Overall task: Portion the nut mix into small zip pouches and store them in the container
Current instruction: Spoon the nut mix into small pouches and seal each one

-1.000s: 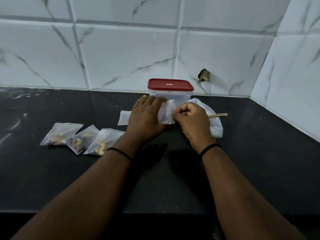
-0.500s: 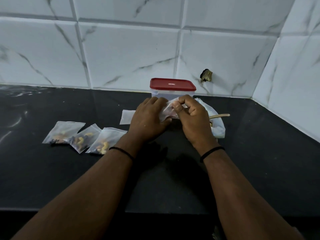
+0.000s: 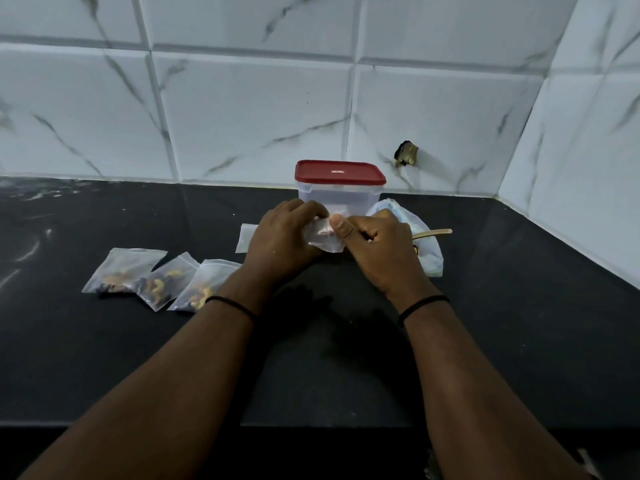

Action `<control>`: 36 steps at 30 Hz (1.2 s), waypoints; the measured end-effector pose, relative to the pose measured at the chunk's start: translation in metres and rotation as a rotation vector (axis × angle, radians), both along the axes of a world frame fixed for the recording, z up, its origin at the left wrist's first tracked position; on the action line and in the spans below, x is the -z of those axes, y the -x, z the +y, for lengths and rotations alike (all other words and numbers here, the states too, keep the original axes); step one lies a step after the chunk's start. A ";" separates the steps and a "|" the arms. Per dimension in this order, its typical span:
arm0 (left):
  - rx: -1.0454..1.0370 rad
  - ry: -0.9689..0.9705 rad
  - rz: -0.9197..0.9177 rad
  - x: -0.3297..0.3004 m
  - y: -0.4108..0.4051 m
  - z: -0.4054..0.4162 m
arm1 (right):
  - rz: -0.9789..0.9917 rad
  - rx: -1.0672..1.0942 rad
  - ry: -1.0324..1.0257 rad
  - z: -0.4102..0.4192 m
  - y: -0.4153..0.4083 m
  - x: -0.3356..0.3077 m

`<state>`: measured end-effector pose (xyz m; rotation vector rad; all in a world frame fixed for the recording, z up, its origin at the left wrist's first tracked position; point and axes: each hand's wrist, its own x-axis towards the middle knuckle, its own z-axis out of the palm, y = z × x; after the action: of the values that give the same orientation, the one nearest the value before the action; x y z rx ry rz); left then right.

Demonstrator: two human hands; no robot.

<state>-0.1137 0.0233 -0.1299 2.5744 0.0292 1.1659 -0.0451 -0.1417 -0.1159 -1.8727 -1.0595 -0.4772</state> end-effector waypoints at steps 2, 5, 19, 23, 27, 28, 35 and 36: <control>0.012 -0.029 -0.028 0.000 -0.001 -0.001 | -0.001 0.025 0.001 -0.001 0.002 -0.002; 0.060 -0.021 -0.040 -0.002 -0.002 -0.014 | 0.037 -0.002 0.027 -0.001 0.007 -0.004; 0.055 0.281 0.112 0.001 -0.004 -0.043 | 0.097 0.468 -0.354 -0.057 -0.043 -0.017; 0.021 0.418 0.143 -0.003 -0.020 -0.060 | 0.220 0.606 -0.072 -0.067 -0.078 0.000; -0.045 0.439 0.274 -0.007 -0.037 -0.068 | 0.407 0.621 0.045 -0.069 -0.088 0.009; -0.070 0.437 0.312 -0.008 -0.043 -0.070 | 0.431 0.609 0.035 -0.070 -0.089 0.008; -0.111 0.597 0.432 -0.010 -0.072 -0.087 | 0.461 0.467 -0.102 -0.069 -0.087 0.001; -0.110 0.639 0.420 -0.010 -0.073 -0.086 | 0.458 0.445 -0.147 -0.068 -0.087 0.000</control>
<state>-0.0404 -0.0632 -0.1200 2.1921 0.5485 0.5016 0.0416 -0.2098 -0.1158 -1.9574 -0.2971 -0.3390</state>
